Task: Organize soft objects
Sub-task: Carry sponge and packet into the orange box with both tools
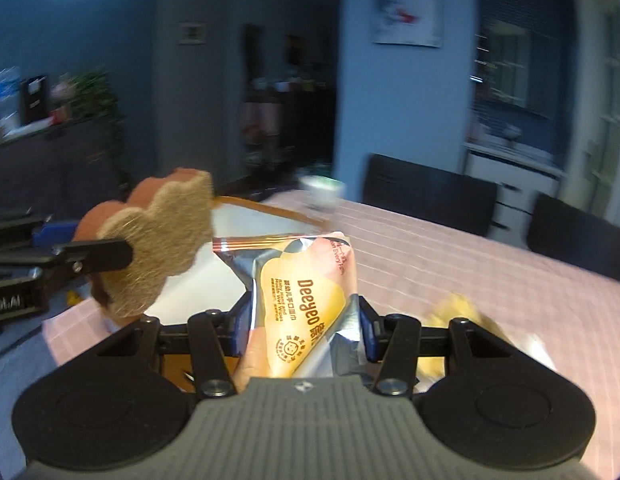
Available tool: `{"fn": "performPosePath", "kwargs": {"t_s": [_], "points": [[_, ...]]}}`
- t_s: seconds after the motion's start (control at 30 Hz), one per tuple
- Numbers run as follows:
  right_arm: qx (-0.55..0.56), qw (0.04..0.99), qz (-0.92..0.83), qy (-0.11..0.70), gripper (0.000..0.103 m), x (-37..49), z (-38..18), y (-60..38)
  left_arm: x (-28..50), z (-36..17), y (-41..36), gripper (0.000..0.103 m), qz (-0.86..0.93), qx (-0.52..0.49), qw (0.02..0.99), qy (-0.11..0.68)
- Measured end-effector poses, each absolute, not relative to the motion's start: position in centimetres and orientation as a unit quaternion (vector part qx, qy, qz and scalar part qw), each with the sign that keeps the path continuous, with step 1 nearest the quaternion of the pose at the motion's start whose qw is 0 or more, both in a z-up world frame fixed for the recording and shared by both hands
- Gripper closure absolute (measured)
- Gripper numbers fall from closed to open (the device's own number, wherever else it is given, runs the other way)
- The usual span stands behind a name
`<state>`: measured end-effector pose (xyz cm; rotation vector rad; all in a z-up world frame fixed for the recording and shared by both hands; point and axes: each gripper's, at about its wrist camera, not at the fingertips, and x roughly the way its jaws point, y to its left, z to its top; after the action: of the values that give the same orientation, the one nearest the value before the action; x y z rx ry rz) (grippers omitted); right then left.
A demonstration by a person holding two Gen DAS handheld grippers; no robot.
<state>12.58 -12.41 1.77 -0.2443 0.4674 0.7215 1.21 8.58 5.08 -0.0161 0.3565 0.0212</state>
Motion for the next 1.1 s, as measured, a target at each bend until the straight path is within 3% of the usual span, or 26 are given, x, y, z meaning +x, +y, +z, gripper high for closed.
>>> {"fn": "performPosePath", "kwargs": {"t_s": [0.23,0.6,1.1], "points": [[-0.178,0.856,0.396,0.281,0.052,16.7,0.6,-3.1,6.9,5.6,15.5,0.066,0.022,0.001,0.952,0.304],[-0.295,0.785,0.384,0.386,0.052,22.6,-5.3,8.9,14.9,0.6,20.6,0.066,-0.005,-0.004,0.893,0.449],[-0.317,0.723,0.395,0.469,0.048,25.1,-9.2,11.2,15.5,-2.3,20.3,0.063,-0.004,0.013,0.856,0.517]]}}
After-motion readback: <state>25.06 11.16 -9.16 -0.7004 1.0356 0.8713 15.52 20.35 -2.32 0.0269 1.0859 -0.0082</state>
